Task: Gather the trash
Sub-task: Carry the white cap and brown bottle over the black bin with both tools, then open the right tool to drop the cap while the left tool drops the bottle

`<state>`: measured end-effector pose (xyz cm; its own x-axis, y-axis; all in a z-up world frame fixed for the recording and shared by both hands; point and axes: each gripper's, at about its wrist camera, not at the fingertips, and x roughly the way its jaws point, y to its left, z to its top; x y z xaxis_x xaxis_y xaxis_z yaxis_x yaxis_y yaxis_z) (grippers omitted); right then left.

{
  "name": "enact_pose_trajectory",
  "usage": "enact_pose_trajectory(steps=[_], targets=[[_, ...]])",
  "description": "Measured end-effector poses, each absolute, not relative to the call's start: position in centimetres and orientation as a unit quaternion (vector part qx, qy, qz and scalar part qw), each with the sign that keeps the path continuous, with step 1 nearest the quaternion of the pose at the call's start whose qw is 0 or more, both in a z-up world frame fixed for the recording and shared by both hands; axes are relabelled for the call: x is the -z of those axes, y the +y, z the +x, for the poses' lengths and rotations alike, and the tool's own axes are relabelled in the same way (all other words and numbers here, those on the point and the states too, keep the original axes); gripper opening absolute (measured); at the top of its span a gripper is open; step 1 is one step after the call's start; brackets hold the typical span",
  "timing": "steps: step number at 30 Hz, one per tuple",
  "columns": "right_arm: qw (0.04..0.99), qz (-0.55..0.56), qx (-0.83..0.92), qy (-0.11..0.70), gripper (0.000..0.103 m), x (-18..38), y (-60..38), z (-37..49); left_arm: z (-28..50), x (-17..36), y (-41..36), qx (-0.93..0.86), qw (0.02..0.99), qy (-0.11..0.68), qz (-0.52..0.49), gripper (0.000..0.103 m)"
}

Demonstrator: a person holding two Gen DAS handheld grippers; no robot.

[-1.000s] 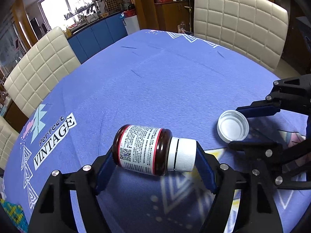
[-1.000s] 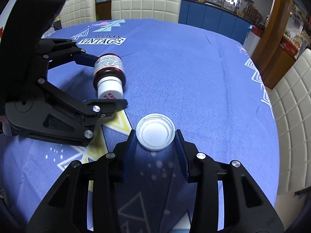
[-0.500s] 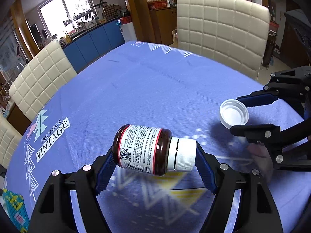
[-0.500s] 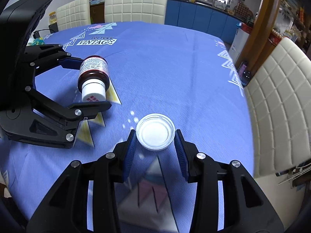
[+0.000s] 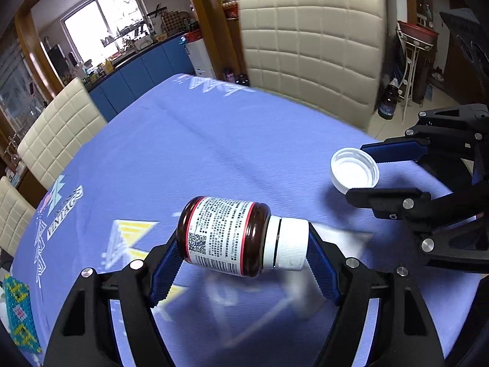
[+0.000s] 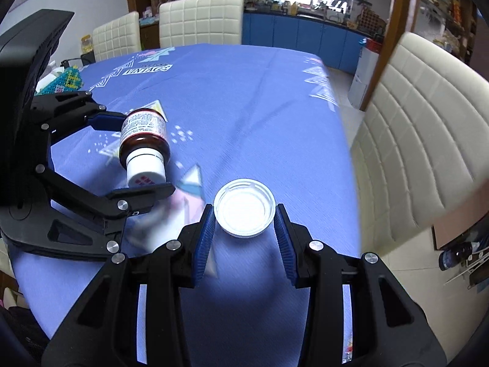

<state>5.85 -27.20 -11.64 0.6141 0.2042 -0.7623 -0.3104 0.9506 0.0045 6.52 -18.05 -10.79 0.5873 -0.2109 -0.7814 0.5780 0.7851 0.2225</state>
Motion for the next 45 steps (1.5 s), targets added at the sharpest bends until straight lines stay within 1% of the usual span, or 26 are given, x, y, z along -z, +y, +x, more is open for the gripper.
enact_pose_trajectory(steps=[12, 19, 24, 31, 45], targets=[[0.922, -0.012, -0.092, 0.375, 0.042, 12.5, -39.1, -0.9, 2.0, 11.3, -31.7, 0.282, 0.838, 0.383, 0.269, 0.073], [0.929, 0.007, -0.055, 0.367, 0.042, 13.1, -43.9, -3.9, -0.2, 10.8, -36.8, 0.309, 0.827, 0.362, 0.299, 0.073], [0.932, 0.004, -0.031, 0.361, 0.042, 13.2, -46.3, -5.7, -1.1, 10.6, -38.9, 0.319, 0.823, 0.353, 0.311, 0.073], [0.933, 0.03, -0.009, 0.359, 0.042, 13.6, -49.4, -7.2, -1.7, 10.7, -41.2, 0.326, 0.819, 0.348, 0.32, 0.073], [0.933, 0.039, -0.013, 0.357, 0.043, 14.1, -50.2, -8.1, -1.7, 10.9, -42.9, 0.331, 0.816, 0.351, 0.319, 0.073]])
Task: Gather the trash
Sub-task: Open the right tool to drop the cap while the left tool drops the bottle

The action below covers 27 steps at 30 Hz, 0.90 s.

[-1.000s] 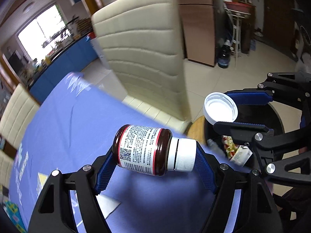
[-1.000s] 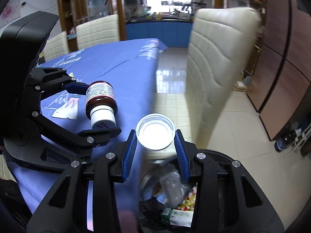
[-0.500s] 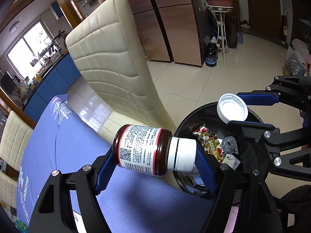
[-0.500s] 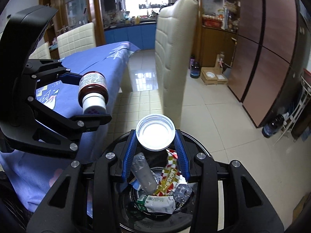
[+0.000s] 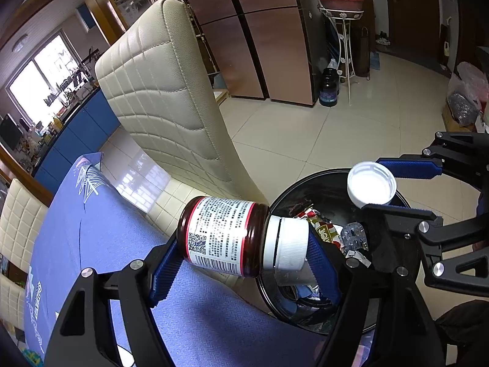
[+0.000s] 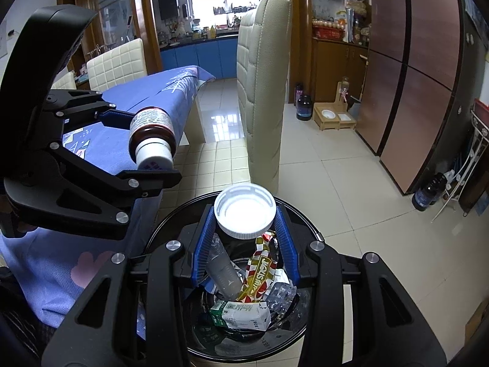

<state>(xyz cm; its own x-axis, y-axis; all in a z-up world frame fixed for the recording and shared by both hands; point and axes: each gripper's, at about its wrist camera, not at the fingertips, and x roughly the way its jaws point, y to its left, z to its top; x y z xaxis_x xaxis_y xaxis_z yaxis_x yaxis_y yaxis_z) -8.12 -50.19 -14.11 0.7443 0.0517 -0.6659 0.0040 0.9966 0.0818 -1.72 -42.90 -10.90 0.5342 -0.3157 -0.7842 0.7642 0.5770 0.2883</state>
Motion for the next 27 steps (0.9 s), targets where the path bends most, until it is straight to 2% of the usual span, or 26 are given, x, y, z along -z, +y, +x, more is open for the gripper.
enact_pose_trajectory(steps=[2, 4, 5, 12, 20, 27], targets=[[0.933, 0.042, -0.018, 0.356, 0.046, 14.1, -50.2, -8.2, -1.7, 10.9, -42.9, 0.332, 0.815, 0.352, 0.318, 0.073], [0.931, 0.054, -0.023, 0.361, 0.068, 14.1, -50.4, -8.2, -1.7, 10.9, -43.1, 0.333, 0.814, 0.353, 0.319, 0.073], [0.931, 0.06, -0.023, 0.359, 0.07, 14.1, -50.7, -8.3, -1.7, 10.9, -43.0, 0.334, 0.814, 0.352, 0.32, 0.073], [0.932, 0.064, 0.001, 0.356, 0.07, 14.3, -51.7, -8.7, -2.3, 10.9, -43.4, 0.342, 0.81, 0.348, 0.324, 0.073], [0.924, 0.104, 0.051, 0.364, 0.077, 15.0, -54.1, -8.9, -2.6, 11.1, -44.1, 0.342, 0.805, 0.35, 0.335, 0.074], [0.923, 0.097, 0.059, 0.367, 0.078, 15.4, -54.3, -9.2, -3.2, 10.9, -44.3, 0.35, 0.802, 0.344, 0.34, 0.085]])
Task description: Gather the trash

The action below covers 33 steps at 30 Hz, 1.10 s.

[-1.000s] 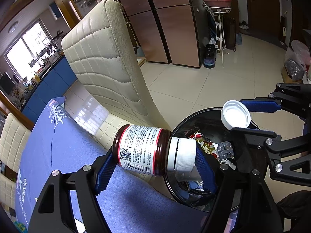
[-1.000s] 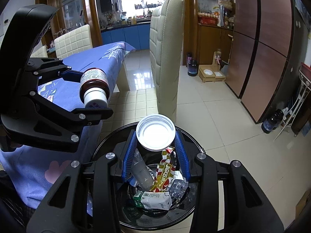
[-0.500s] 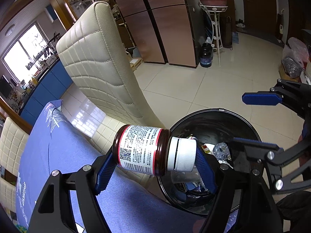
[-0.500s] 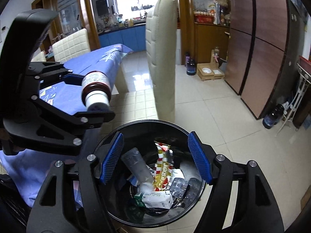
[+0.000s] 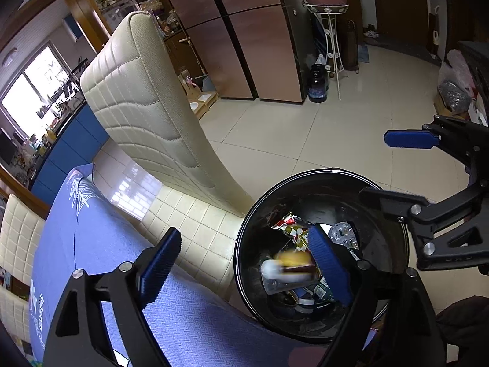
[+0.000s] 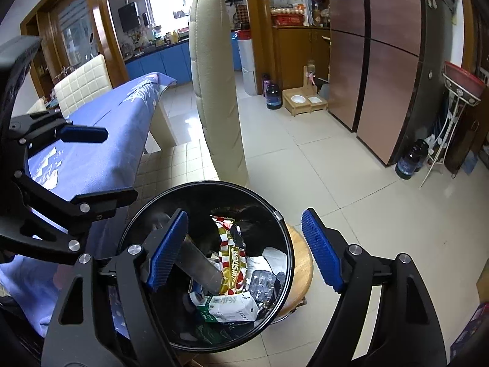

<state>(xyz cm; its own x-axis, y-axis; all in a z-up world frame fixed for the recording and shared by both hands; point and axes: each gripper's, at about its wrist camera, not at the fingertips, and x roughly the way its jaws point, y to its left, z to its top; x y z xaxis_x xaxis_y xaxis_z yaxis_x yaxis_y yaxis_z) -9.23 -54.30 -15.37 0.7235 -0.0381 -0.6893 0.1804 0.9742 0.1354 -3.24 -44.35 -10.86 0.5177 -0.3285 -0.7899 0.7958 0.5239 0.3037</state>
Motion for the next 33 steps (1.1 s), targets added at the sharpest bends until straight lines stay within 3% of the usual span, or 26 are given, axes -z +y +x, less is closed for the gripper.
enact_pose_trajectory(steps=[26, 33], targets=[[0.927, 0.108, 0.059, 0.353, 0.089, 14.67, -53.98, -9.65, -3.72, 10.91, -43.94, 0.343, 0.802, 0.345, 0.348, 0.088], [0.928, 0.108, 0.07, 0.351, 0.099, 14.66, -54.05, -9.8, -3.81, 10.85, -43.76, 0.346, 0.801, 0.345, 0.345, 0.088]])
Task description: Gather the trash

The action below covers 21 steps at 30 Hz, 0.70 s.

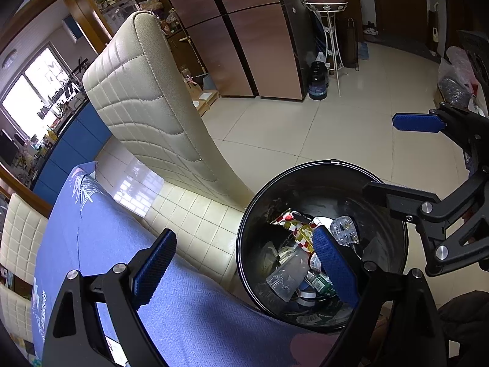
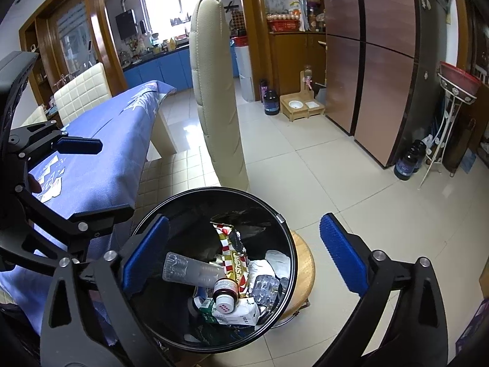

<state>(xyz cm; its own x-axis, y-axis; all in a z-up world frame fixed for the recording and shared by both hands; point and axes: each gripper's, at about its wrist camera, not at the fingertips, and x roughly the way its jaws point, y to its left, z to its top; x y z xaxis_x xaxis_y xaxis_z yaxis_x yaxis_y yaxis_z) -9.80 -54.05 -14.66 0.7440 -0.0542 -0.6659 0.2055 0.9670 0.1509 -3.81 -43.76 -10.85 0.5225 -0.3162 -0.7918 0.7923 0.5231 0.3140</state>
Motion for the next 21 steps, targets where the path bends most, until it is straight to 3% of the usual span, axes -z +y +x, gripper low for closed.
enact_pose_trajectory(steps=[21], targets=[[0.923, 0.115, 0.084, 0.357, 0.099, 14.99, -54.41, -10.25, -4.13, 10.87, -43.52, 0.338, 0.807, 0.337, 0.348, 0.088]])
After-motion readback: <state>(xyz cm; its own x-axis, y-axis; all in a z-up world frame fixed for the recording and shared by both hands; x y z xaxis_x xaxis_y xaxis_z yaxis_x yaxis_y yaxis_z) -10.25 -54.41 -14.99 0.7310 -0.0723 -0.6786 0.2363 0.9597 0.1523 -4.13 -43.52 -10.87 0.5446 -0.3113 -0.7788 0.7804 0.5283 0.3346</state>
